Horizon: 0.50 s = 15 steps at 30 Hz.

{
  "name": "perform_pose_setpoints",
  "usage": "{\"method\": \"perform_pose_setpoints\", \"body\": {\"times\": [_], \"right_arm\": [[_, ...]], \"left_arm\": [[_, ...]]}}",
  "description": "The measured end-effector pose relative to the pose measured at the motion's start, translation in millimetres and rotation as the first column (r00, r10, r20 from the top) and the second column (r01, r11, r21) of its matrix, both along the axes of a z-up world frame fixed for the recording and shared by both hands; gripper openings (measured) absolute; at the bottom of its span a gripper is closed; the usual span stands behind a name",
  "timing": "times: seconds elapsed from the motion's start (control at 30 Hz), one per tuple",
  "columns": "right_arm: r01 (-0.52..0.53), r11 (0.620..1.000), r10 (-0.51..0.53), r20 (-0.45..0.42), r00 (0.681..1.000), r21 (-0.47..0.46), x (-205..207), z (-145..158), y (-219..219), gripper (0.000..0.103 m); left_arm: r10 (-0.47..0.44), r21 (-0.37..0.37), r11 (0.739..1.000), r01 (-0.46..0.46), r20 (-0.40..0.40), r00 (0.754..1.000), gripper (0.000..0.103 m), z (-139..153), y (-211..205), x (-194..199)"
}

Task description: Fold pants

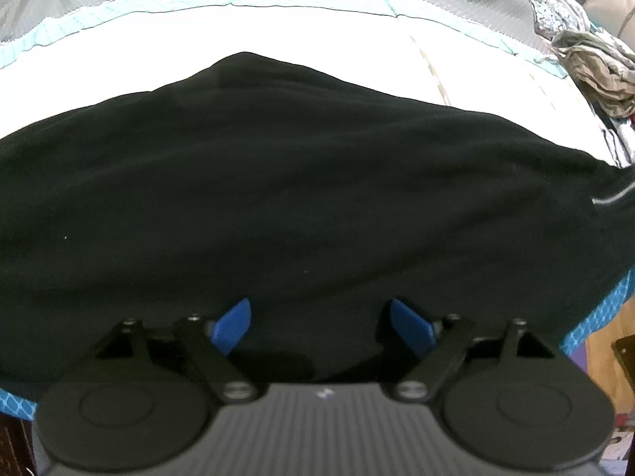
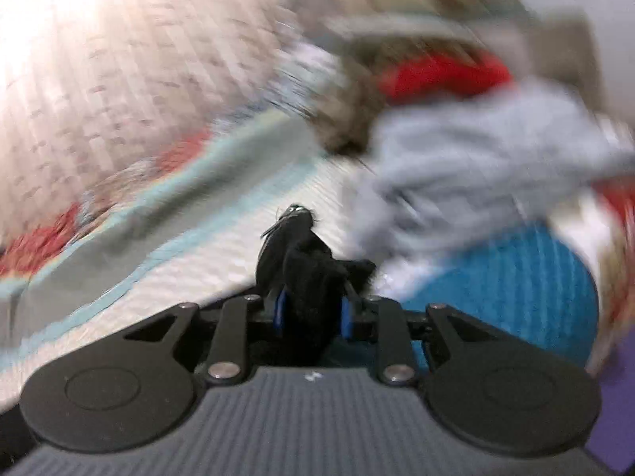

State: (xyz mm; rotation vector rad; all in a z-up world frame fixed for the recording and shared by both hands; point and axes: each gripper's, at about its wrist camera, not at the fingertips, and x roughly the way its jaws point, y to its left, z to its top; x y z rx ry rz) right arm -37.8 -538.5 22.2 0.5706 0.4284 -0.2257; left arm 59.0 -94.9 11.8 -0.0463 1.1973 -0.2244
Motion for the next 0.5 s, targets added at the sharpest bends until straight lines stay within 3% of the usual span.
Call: {"method": "perform_pose_setpoints", "body": {"times": [0.07,0.17,0.37,0.5], "right_arm": [[0.034,0.990,-0.036,0.014,0.999,0.138,-6.0,-17.4,-16.3,0.035],[0.058,0.972,-0.070,0.044,0.997,0.228,-17.2,-26.2,-24.1,0.043],[0.092,0.942,-0.119,0.068,0.990,0.322,-19.5,-27.1,-26.2,0.058],[0.130,0.933,-0.158,0.058,0.986,0.337,-17.6,-28.3,-21.1,0.059]], "left_arm": [[0.002,0.005,1.000,-0.002,-0.001,1.000,0.080,0.2,-1.0,-0.4],[0.006,0.019,1.000,-0.006,-0.003,1.000,0.081,0.1,-4.9,-1.0],[0.007,0.041,0.999,-0.007,0.005,1.000,0.082,-0.3,-15.8,-2.8],[0.001,0.040,0.999,-0.001,0.004,1.000,0.083,-0.2,-14.9,-2.9]]}}
